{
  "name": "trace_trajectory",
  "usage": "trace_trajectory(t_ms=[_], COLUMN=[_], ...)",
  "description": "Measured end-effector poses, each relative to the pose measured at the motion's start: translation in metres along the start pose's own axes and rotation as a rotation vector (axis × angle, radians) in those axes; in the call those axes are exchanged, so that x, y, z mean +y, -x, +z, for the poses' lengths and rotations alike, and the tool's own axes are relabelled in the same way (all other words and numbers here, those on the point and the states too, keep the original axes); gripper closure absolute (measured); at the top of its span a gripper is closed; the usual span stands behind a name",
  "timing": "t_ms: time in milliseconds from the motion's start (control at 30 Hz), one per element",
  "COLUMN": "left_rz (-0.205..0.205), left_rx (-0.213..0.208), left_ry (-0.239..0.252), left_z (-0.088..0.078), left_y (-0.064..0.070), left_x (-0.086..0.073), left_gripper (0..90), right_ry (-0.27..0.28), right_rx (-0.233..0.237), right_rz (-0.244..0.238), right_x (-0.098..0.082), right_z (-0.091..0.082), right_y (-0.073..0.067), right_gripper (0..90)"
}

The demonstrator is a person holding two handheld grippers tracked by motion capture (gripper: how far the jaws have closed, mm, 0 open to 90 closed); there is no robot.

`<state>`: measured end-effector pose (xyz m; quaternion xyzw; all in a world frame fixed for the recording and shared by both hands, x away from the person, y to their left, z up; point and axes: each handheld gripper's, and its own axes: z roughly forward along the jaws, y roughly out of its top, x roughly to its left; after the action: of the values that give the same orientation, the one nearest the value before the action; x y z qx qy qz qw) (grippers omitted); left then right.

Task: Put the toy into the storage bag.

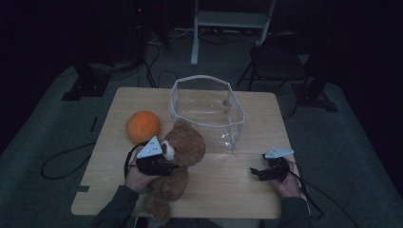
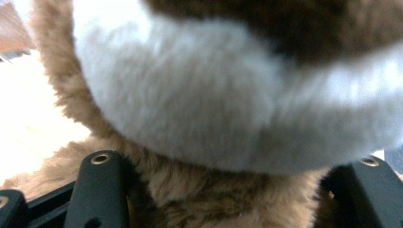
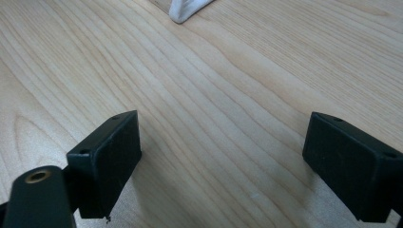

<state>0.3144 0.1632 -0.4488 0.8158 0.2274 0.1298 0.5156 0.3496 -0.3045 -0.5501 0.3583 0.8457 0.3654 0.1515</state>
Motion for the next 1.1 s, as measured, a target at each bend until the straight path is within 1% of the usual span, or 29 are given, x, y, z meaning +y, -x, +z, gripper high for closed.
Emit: trace_trajectory(t_ms=[133, 233, 367, 467, 833, 867, 967, 1033, 1100], left_rz=[-0.015, -0.031, -0.069, -0.081, -0.086, -0.086, -0.088, -0.09, -0.082], left_rx=[0.0, -0.001, -0.007, -0.004, 0.019, 0.019, 0.025, 0.028, 0.038], left_ry=[0.037, 0.077, 0.134, 0.163, 0.223, 0.223, 0.245, 0.249, 0.254], left_z=[-0.008, -0.016, -0.025, -0.031, -0.046, -0.046, -0.052, -0.053, -0.057], left_y=[-0.002, -0.004, -0.008, -0.011, -0.016, -0.016, -0.018, -0.018, -0.019], left_x=[-0.002, -0.004, -0.004, -0.003, 0.007, 0.007, 0.011, 0.013, 0.017], left_gripper=[38.7, 38.8, 38.8, 38.8, 39.4, 39.4, 39.4, 39.4, 39.4], right_ry=[-0.002, -0.002, -0.002, -0.002, -0.002, -0.002, -0.002, -0.002, -0.002], right_rx=[0.001, 0.001, 0.001, 0.001, 0.001, 0.001, 0.001, 0.001, 0.001], right_rz=[0.001, 0.001, 0.0, 0.0, 0.0, 0.0, 0.0, 0.0, 0.0], right_x=[0.0, 0.0, 0.0, 0.0, 0.0, 0.0, 0.0, 0.0, 0.0], right_z=[0.0, 0.0, 0.0, 0.0, 0.0, 0.0, 0.0, 0.0, 0.0], right_y=[0.0, 0.0, 0.0, 0.0, 0.0, 0.0, 0.0, 0.0, 0.0], right_gripper=[11.7, 11.7, 11.7, 11.7, 11.7, 11.7, 11.6, 11.7, 11.7])
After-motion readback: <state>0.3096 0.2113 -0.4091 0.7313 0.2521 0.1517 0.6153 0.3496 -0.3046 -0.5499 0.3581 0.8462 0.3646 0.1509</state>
